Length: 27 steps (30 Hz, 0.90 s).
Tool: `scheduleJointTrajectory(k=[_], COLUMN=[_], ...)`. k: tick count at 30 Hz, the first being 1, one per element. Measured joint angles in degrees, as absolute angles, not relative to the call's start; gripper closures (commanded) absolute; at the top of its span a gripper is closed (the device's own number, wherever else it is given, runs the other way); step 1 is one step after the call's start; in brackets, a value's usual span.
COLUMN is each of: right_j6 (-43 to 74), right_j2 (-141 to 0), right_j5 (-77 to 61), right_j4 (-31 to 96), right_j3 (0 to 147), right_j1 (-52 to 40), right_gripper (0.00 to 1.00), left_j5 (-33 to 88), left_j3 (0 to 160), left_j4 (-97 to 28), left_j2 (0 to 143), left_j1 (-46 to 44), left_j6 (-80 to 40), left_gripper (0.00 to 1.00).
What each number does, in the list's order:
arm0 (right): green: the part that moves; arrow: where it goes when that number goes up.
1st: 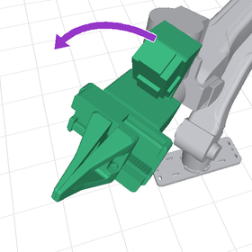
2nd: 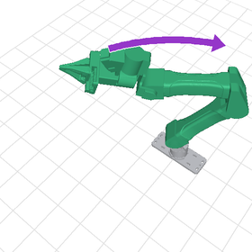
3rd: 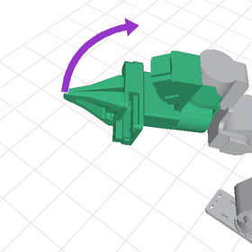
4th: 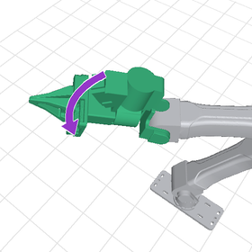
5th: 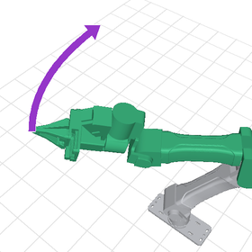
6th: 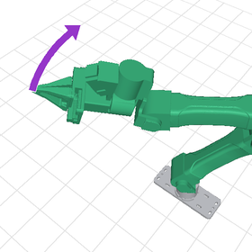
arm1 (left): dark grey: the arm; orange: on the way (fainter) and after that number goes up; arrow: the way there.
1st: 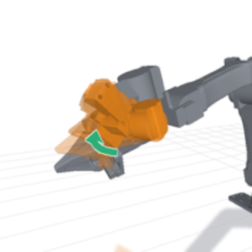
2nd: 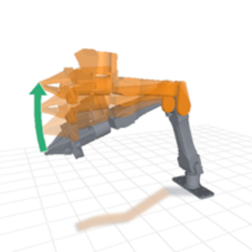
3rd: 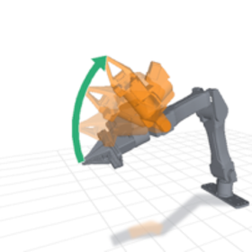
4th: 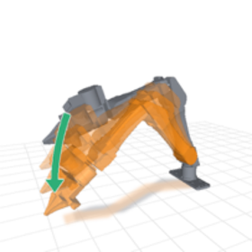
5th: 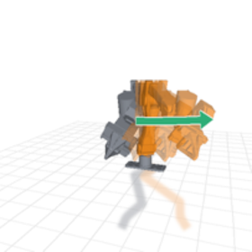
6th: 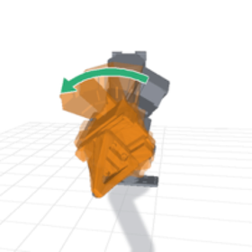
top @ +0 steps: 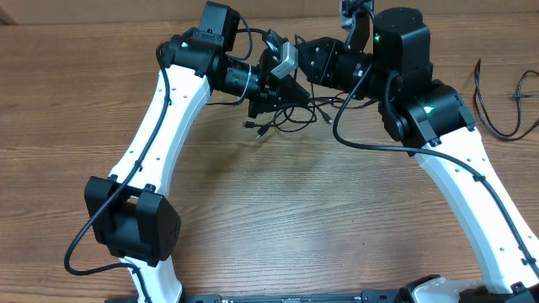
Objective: Untangle cables
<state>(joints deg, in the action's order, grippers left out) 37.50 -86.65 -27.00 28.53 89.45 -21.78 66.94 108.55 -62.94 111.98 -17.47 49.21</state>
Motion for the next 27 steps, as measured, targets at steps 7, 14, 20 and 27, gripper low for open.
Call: scheduleJointTrajectory(k=[7,14,20,27], right_j6=[37.5,38.6,40.0,40.4], right_j2=[-87.2,-87.8,-87.8,-87.8], right_j5=[-27.3,-28.5,-30.0,-30.0], right_j4=[24.1,19.9,17.6,18.5], right_j3=[88.4,87.7,87.8,87.8], right_j1=[-21.8,-21.4,-18.2,-13.2], right_gripper=[0.96,0.96,0.96,0.96], left_j5=[63.8,61.2,56.9,54.4], left_j3=[109.3,110.3,109.9,109.4], left_j4=[-65.8,-67.9,-69.4,-69.6], left_j2=[111.4,110.8,110.7,110.9], left_j1=[-16.6,-15.9,-16.9,-17.0], left_j6=[47.7,46.8,46.5,46.5], left_gripper=[0.94,0.94,0.89,0.85])
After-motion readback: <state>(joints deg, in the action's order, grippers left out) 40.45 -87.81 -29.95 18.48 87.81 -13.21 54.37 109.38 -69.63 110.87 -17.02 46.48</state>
